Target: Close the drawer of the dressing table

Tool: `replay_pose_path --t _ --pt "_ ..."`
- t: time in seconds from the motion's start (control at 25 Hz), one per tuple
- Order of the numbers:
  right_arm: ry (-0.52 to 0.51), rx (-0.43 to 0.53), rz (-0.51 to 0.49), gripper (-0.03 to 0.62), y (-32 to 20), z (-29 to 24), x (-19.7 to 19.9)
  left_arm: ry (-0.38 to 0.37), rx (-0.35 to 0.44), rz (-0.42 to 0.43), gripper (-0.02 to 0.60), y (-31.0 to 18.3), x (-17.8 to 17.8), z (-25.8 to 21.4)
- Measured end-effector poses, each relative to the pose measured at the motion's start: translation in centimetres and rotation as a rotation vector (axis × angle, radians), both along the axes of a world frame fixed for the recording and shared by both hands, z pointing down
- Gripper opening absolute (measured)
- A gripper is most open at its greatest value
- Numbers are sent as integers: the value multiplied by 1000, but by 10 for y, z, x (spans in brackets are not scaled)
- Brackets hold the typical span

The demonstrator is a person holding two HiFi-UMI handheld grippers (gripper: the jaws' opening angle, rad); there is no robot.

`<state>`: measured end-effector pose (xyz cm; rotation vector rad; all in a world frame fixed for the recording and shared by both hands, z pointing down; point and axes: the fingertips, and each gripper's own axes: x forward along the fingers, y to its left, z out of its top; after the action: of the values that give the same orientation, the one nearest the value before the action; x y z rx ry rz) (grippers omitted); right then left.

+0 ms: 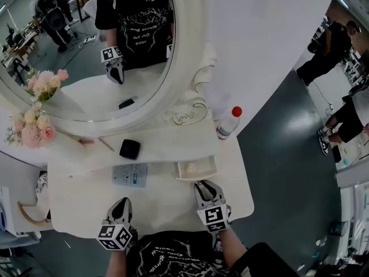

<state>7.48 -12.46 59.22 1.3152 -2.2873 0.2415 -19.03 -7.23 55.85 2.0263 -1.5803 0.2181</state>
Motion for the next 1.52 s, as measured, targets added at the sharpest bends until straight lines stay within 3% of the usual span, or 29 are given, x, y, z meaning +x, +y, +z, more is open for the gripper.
replay_pose_path --t 0.2,0.4,1.52 --pt "90 24 -104 100 0 0 3 -5 -11 10 15 -1 1 2" --pt "19 -3 -34 99 -10 1 9 -22 -11 30 15 -1 7 0" --pt "-35 -11 38 98 -32 -3 -2 -21 -9 -16 15 9 1 -2"
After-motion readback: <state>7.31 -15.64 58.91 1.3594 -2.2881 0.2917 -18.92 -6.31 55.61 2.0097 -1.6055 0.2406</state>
